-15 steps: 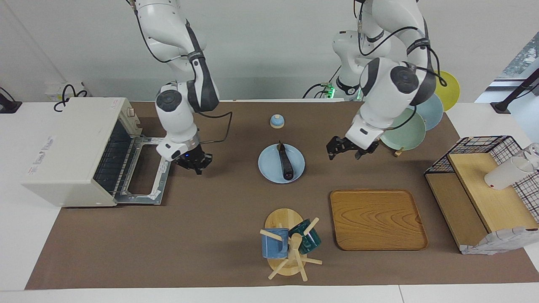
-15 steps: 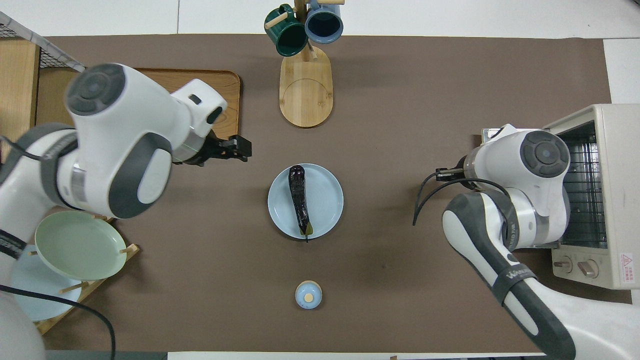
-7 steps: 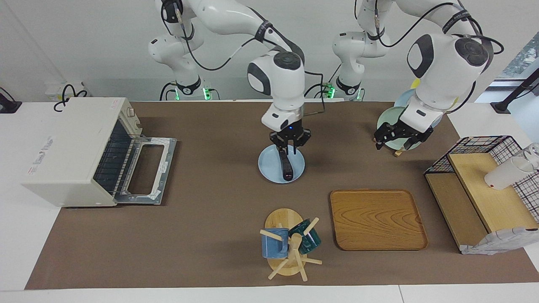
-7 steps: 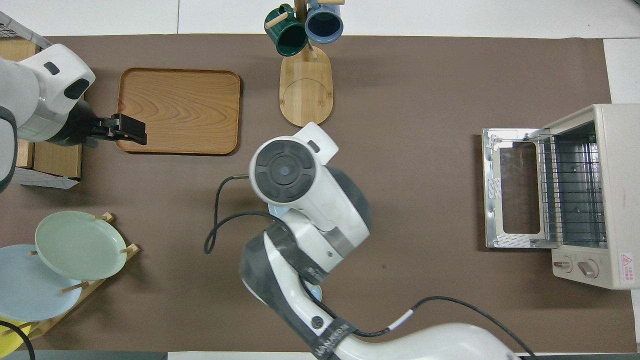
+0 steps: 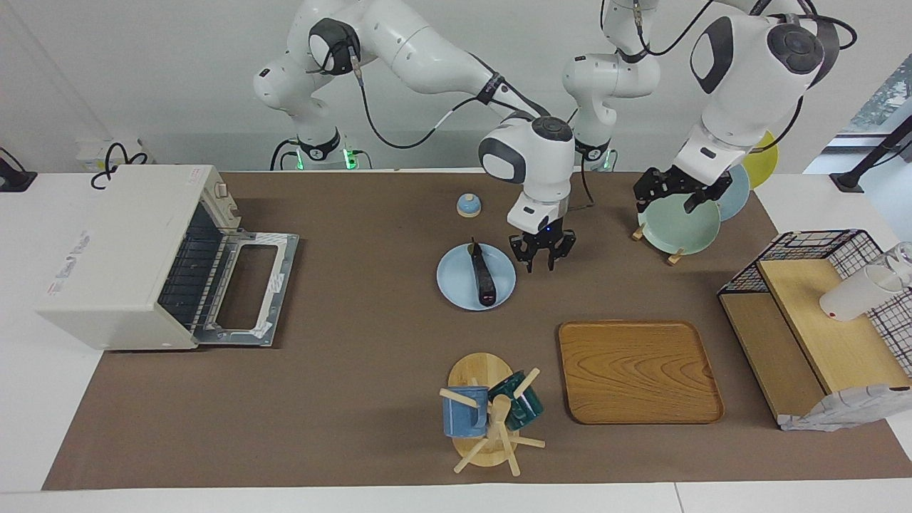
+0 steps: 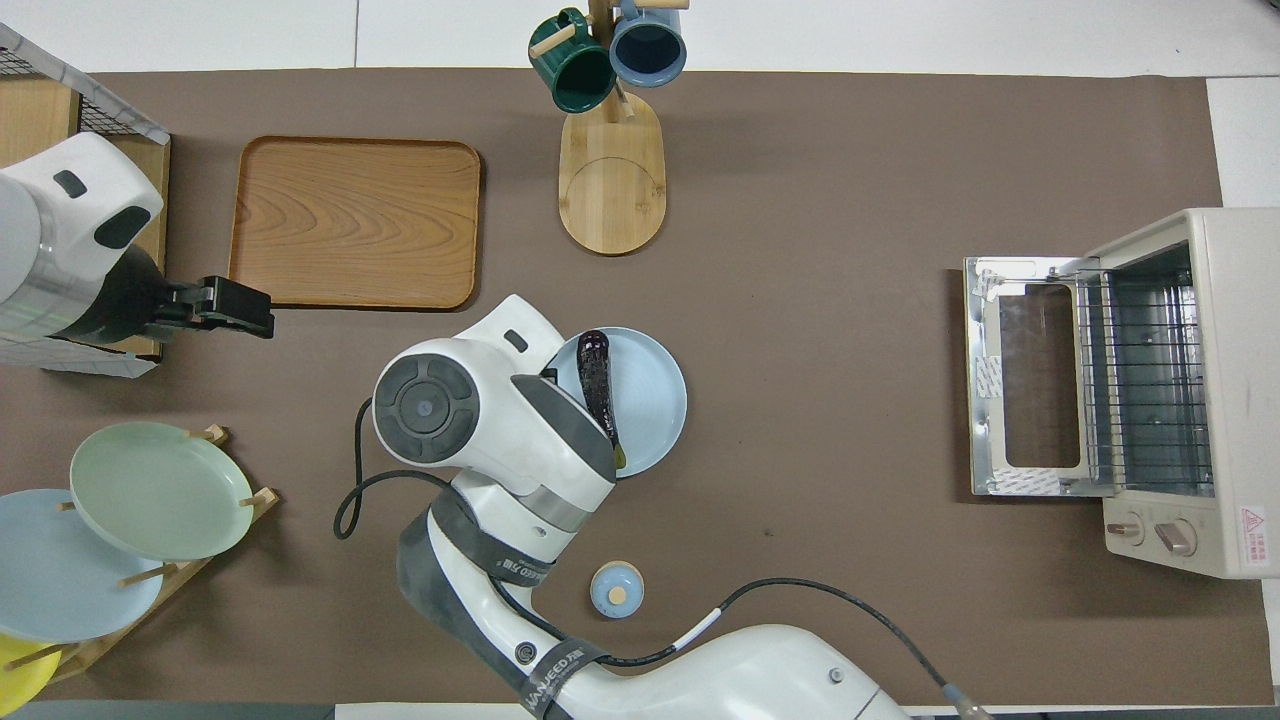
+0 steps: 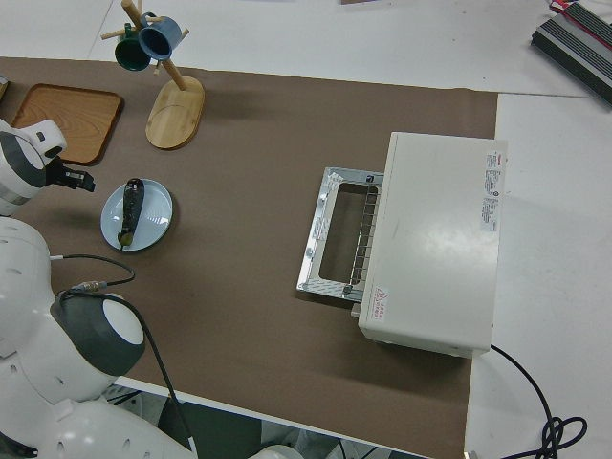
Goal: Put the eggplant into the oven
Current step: 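Grasp the eggplant on the plate with the right gripper and lift it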
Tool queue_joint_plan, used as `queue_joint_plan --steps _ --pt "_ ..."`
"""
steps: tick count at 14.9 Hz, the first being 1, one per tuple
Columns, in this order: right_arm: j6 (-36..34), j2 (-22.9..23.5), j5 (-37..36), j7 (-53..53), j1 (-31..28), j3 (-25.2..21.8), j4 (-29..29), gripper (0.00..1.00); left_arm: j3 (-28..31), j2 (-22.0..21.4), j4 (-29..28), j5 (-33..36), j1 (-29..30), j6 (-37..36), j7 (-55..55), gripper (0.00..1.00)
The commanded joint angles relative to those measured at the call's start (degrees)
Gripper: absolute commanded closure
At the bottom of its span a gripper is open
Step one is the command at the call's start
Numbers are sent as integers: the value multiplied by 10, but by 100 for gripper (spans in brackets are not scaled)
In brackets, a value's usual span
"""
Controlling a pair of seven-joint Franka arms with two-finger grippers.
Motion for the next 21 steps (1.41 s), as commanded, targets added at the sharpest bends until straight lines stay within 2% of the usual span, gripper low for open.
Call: queue_joint_plan --steps 1,3,5,7,10,11,12,13,17,19,21 --pt "8 -10 -40 4 -4 -1 -28 51 -2 -5 23 15 2 -21 9 0" --pt "-15 -12 -43 4 1 -1 -33 51 -2 16 68 20 3 -41 10 0" --pt "7 -30 -43 6 2 -1 -83 51 -4 24 90 47 4 -61 12 0" --pt "38 -41 -51 6 6 -1 -125 51 -5 23 89 46 5 -58 12 0" --pt "42 -47 -64 4 5 -1 -139 51 -6 21 77 38 12 -49 11 0" --pt "42 -47 -65 2 5 -1 -139 57 -6 21 76 28 11 -44 11 0" --pt "40 -47 -66 -2 5 -1 -139 83 -5 21 77 19 13 -42 11 0" --pt "37 -47 -67 -3 6 -1 -139 100 -5 20 76 16 13 -41 11 0" --pt "8 -48 -97 -4 7 -1 -128 100 -6 19 64 15 14 -25 11 0" --pt "-67 -55 -133 -6 6 -1 -104 100 -6 20 67 16 14 -25 11 0" --pt "-122 -85 -139 -5 -4 -6 -112 100 -6 20 67 16 14 -25 11 0"
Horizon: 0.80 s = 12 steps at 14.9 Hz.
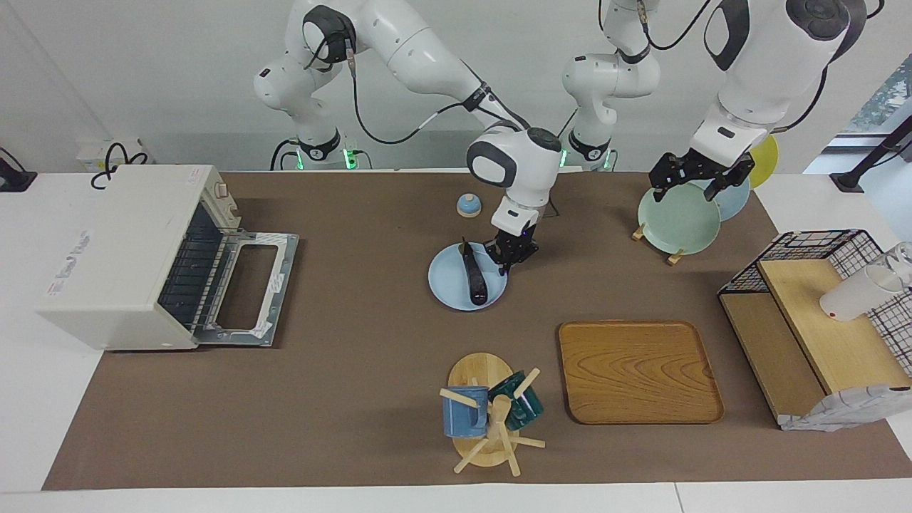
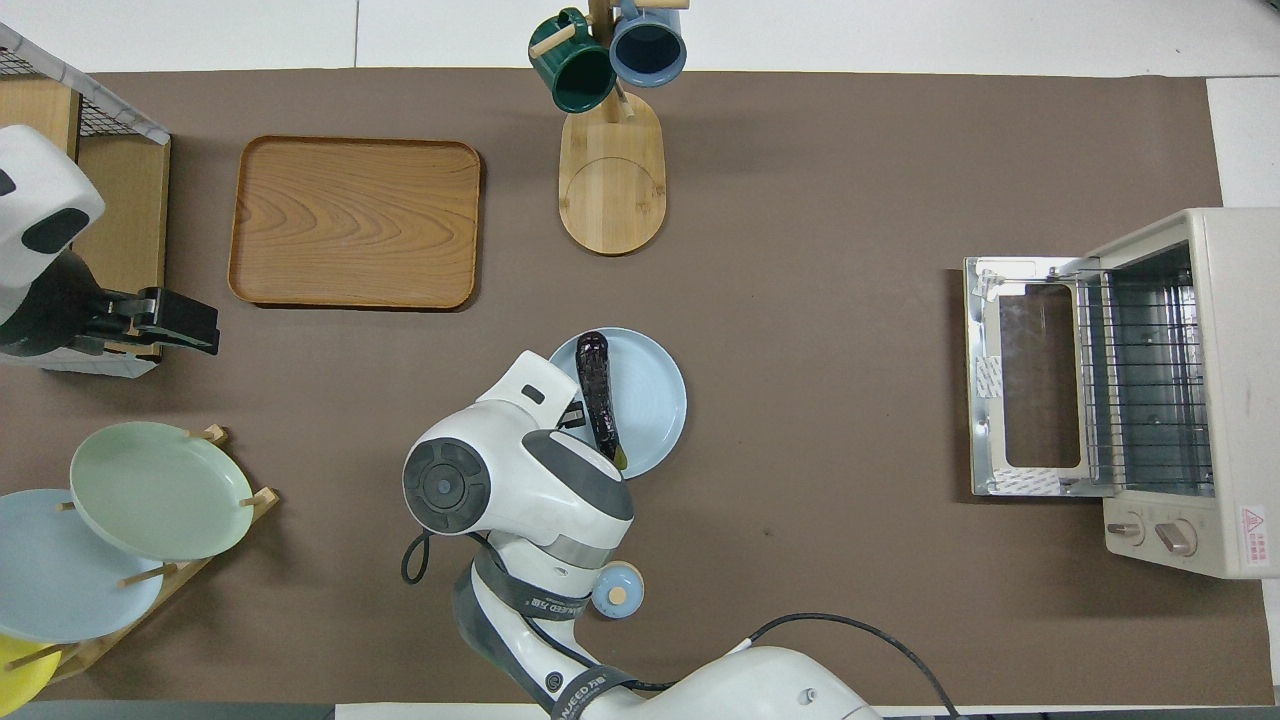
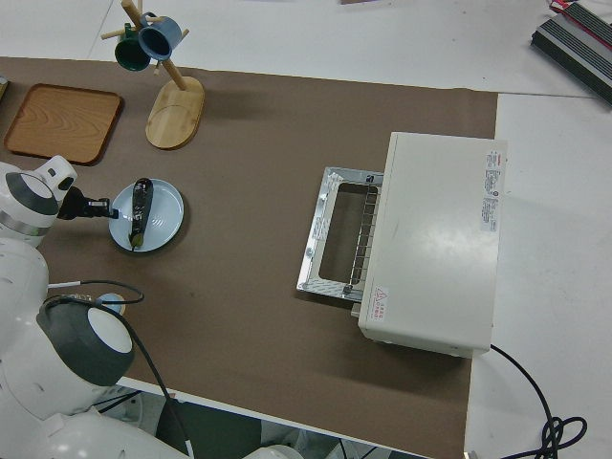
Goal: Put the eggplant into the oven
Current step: 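Grasp the eggplant on the plate with the right gripper and lift it, then carry the eggplant with the right gripper into the open oven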
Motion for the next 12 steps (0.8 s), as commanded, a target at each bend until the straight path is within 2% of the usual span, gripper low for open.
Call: queue_joint_plan --steps 1,4,6,9,12 --pt "-65 -49 -15 -5 -24 -6 -16 100 -6 -1 -4 -9 11 9 6 0" --pt "-130 -92 -15 -34 -82 -6 -38 100 -7 -1 -4 -16 11 10 6 0" --pt "-125 -170 -17 -96 -139 -6 -124 100 -6 -2 -5 -23 12 12 6 0" --pt "-60 -310 -16 -253 -255 -5 -286 100 -5 -3 -12 -23 10 15 6 0" --pt "-34 -363 -16 -346 -348 -5 -349 100 -5 -3 -11 -23 10 14 4 0"
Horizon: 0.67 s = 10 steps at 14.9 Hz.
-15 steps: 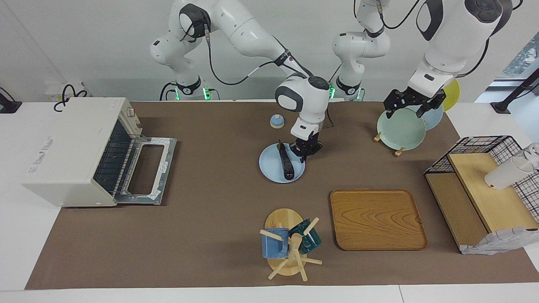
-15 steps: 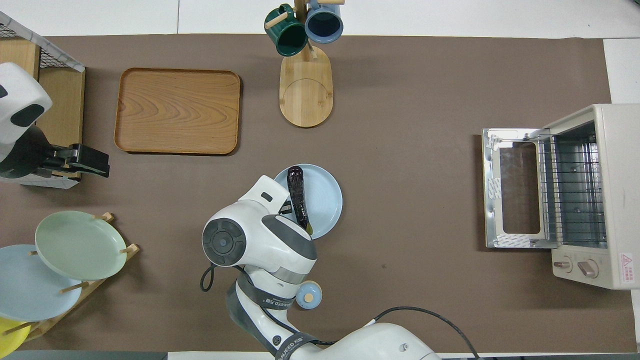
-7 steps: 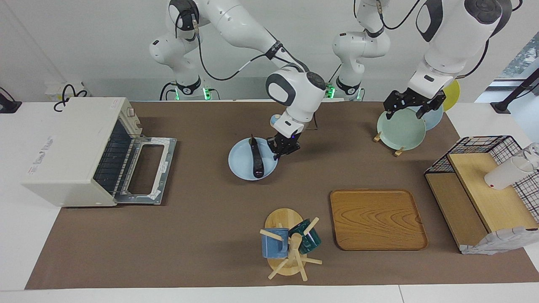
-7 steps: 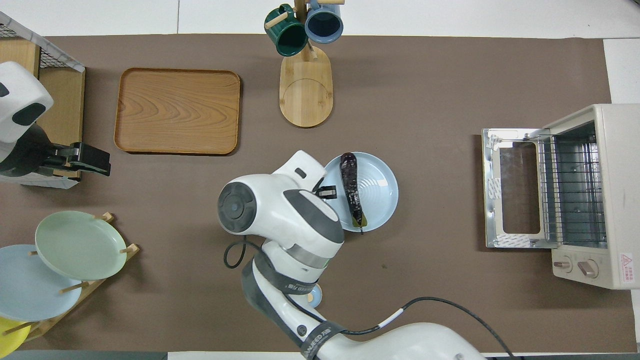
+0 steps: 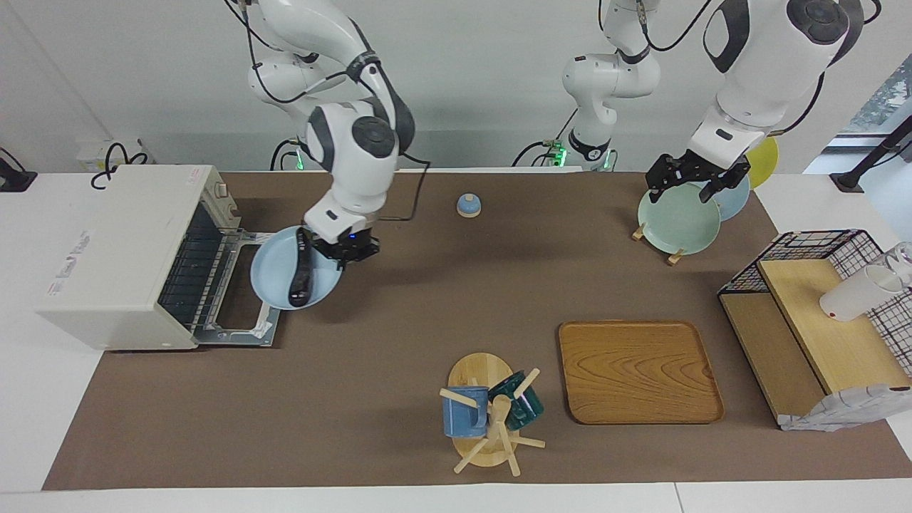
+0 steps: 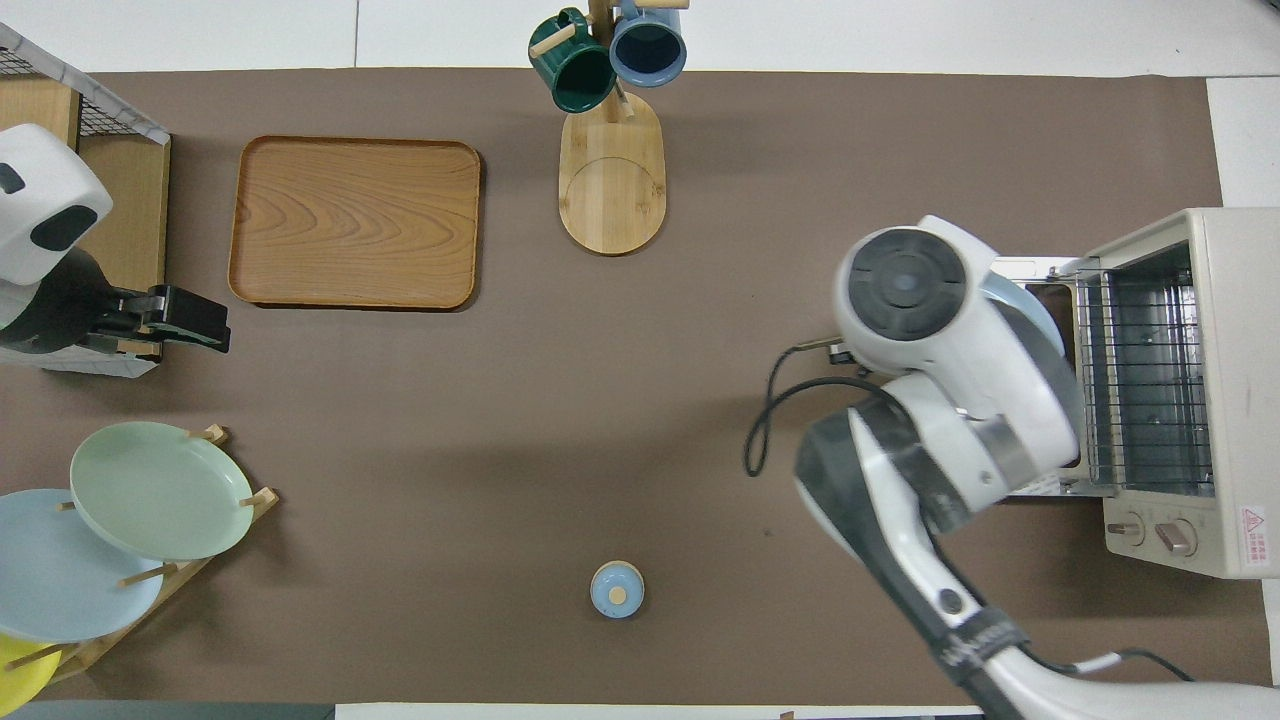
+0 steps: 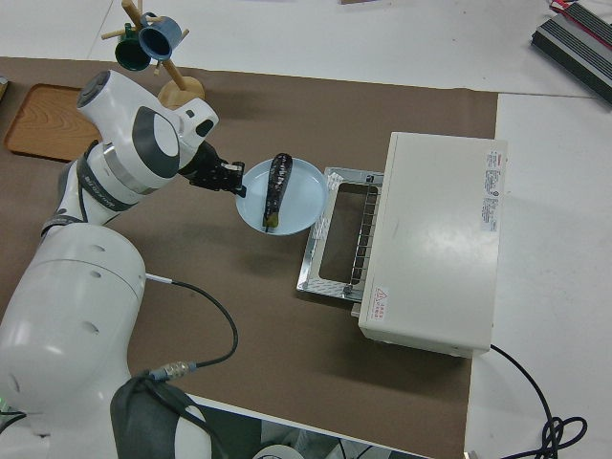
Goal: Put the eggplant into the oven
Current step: 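Carry the eggplant with the right gripper into the open oven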
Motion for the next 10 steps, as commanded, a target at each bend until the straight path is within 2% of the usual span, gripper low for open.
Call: queue_joint_plan --steps 1,3,5,8,10 --pt "41 -68 -9 -78 -74 13 -90 100 -5 -5 -9 -8 10 12 3 0" --pt "53 -105 -9 -105 -112 13 -137 100 -5 -5 -9 -8 8 13 1 0" --pt "116 -133 -9 -136 -142 12 -193 100 -6 -4 -7 -8 7 13 2 0" --pt "165 -131 -9 -223 -189 12 -208 100 -6 -4 -7 -8 8 13 2 0" --pt "181 -123 -9 -237 -208 12 -211 100 -6 -4 -8 -8 7 12 2 0"
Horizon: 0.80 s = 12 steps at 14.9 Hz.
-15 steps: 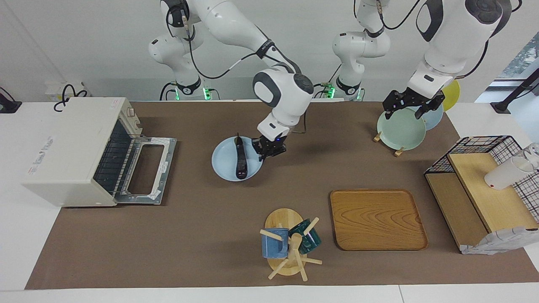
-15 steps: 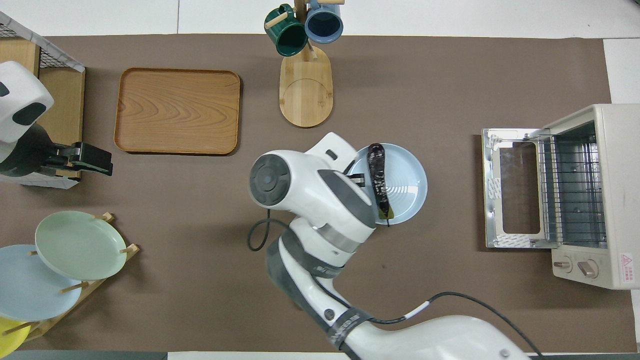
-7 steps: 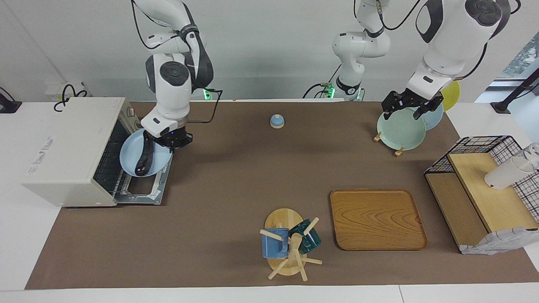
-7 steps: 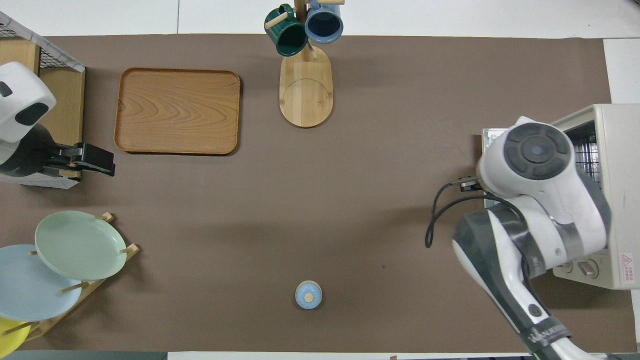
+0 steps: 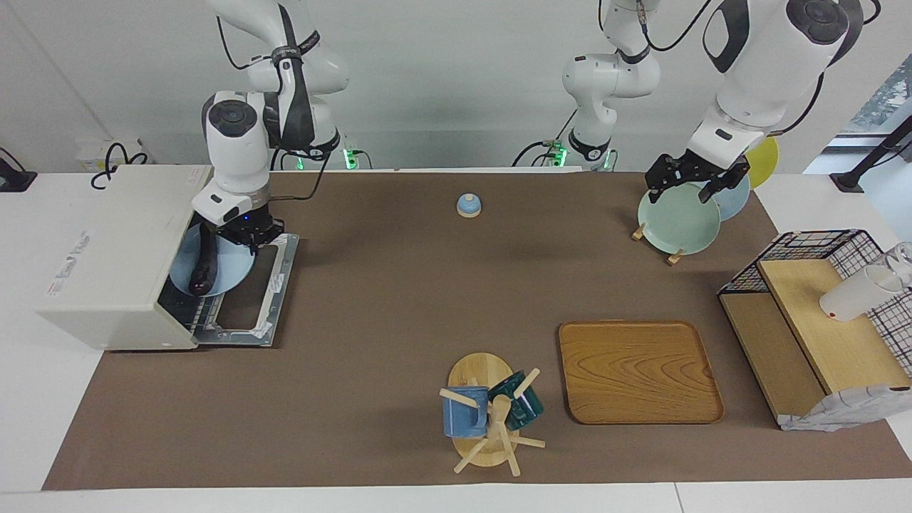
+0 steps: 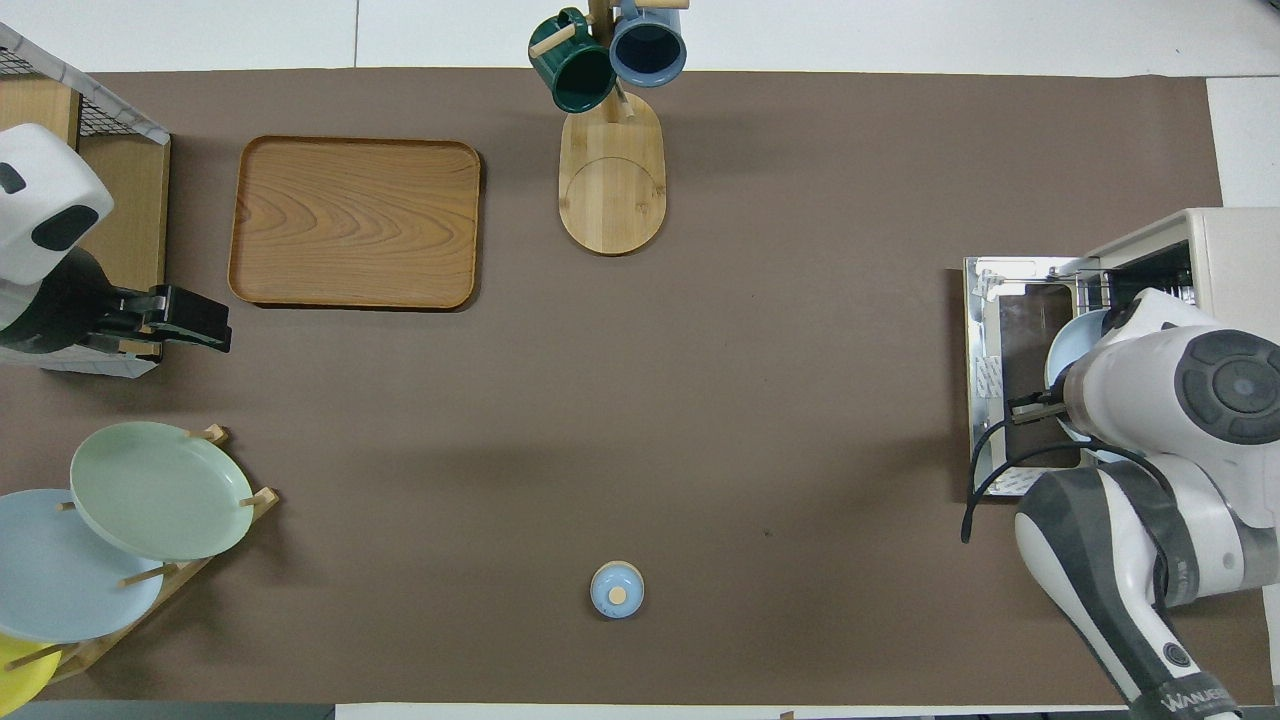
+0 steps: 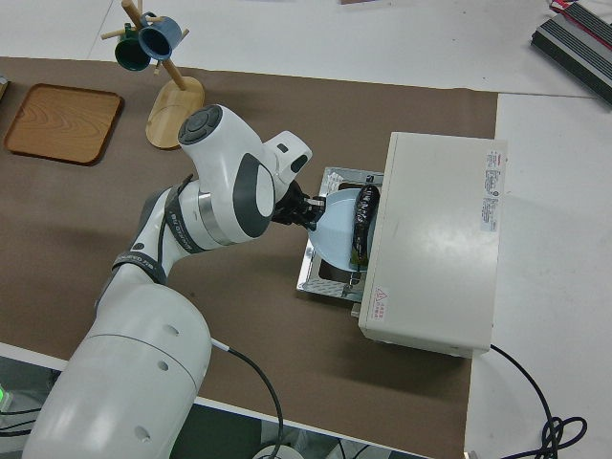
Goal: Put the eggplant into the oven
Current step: 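Lower the eggplant onto the oven rack and open the right gripper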
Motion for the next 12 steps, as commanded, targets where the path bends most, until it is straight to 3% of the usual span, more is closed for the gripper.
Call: queue_joint_plan --steps 1,7,10,12 --pt "22 -3 -9 -23 -27 9 -16 100 -5 -4 -8 -7 7 11 3 0" --pt "22 8 -9 -25 -37 9 -16 100 -5 -6 -6 -7 9 5 5 0" --pt "22 8 -2 -28 -37 9 -15 83 -5 -6 -6 -7 9 4 4 0" --pt "15 12 -2 -29 -36 9 -8 78 -5 -7 -8 -7 10 6 5 0"
